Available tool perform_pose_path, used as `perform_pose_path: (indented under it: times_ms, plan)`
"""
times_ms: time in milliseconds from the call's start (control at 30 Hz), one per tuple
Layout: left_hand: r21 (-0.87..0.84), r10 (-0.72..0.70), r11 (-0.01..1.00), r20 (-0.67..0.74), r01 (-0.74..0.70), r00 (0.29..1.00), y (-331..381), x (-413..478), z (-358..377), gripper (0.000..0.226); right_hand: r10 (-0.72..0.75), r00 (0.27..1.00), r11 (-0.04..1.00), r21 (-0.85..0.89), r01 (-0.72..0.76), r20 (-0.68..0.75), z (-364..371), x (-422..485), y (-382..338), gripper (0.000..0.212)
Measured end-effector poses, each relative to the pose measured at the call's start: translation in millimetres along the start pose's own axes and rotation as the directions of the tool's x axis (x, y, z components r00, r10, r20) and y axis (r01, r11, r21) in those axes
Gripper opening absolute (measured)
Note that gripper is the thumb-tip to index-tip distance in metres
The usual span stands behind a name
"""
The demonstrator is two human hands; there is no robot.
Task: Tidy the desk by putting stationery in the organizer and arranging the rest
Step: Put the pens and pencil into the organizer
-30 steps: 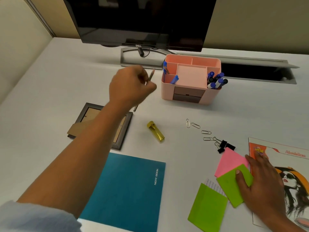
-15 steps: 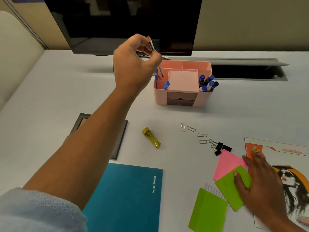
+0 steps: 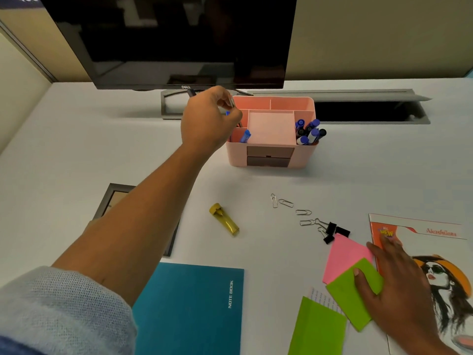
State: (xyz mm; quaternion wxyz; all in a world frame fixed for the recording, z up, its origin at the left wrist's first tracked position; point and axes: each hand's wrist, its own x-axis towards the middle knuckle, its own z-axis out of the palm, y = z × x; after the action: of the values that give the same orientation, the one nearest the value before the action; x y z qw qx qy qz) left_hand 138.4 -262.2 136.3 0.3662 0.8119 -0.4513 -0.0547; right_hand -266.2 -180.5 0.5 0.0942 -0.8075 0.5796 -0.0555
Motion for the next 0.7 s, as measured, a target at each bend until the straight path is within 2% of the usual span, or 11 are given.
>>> perform_pose_path:
  times_ms: [200, 367, 433, 533, 700]
  plan:
    - [0.011, -0.032, 0.999, 0.058, 0.031, 0.998, -3.1, -3.8, 2.5, 0.021, -0.001, 1.000, 1.000, 0.007, 0.001, 0.001, 2.2, 0.1, 2.6, 0.069]
    - [-0.143, -0.057, 0.989, -0.056, 0.049, 0.997, -9.6, -33.5, -9.4, 0.029, -0.005, 1.000, 1.000, 0.004, 0.005, -0.003, 2.4, 0.1, 2.7, 0.070]
    - [-0.154, -0.060, 0.987, -0.074, 0.048, 0.995, -16.0, -60.2, -13.6, 0.029, -0.006, 1.000, 1.000, -0.002, 0.006, -0.003, 2.4, -0.1, 3.2, 0.071]
    - [-0.137, -0.079, 0.988, -0.014, 0.076, 0.997, -31.9, -113.7, -11.6, 0.028, -0.007, 1.000, 1.000, -0.005, 0.007, -0.003, 2.4, -0.7, 3.2, 0.070]
    - [-0.027, -0.199, 0.979, 0.114, 0.203, 0.973, -58.1, -192.1, -4.4, 0.021, -0.013, 1.000, 1.000, -0.013, 0.013, -0.002, 3.5, 0.2, 4.5, 0.071]
